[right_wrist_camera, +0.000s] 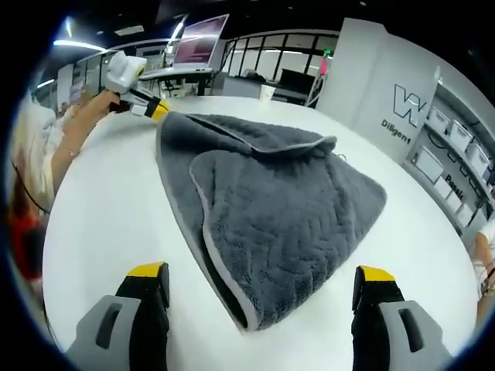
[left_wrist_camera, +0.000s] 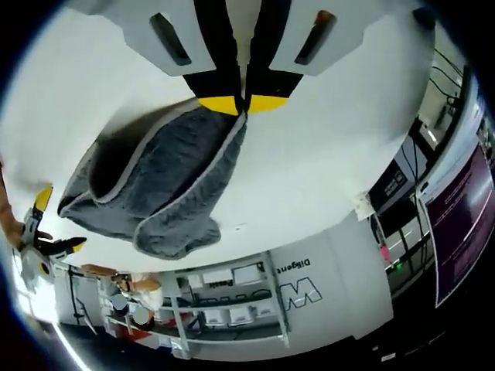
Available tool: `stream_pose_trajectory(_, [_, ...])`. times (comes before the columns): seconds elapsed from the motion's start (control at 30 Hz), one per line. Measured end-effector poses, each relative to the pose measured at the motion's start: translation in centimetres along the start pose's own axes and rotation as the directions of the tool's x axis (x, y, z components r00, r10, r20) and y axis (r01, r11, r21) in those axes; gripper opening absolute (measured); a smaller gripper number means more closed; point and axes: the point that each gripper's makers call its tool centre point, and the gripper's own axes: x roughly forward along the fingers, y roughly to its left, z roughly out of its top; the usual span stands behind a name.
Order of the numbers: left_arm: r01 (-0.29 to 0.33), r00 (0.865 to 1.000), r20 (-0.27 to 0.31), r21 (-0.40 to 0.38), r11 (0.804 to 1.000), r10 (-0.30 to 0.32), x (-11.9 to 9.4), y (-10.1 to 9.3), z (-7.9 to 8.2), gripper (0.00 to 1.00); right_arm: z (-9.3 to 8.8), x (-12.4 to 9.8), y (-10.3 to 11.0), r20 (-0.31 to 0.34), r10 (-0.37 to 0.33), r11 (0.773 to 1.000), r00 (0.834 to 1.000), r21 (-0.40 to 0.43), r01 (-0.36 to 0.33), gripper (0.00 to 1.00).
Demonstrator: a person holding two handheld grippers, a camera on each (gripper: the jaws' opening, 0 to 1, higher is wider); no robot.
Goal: Open the folded towel by lifting each exposed corner and separating the folded layers until the towel lies flat within the target outline without major curled edges
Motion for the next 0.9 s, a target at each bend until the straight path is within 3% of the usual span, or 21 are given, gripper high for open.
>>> stream_pose_trajectory(0.27, [-0.027,0.999,-0.025,-0.028,0.999,0.026,-0.8,0.1,-1.3,0.01,0.4,-0.2,0.0,0.022,0.005,1.000,1.000,0.007,-0.005,0.99])
stream_pose_trajectory(0.53, [-0.104,0.991,-0.083,0.001,0.995,0.104,-1.2,1.7,-2.7,0.01,0.5,-0.3,0.0,0.023,0.004,1.000,1.000,0.008,-0.004,0.99])
stream_pose_trajectory(0.9, [-0.172,0.980,-0.098,0.008,0.985,0.172,-2.4,3.2,-3.2,0.01,0.6,-0.4,-0.1,0.027,0.001,1.000,1.000,0.012,-0.002,0.99])
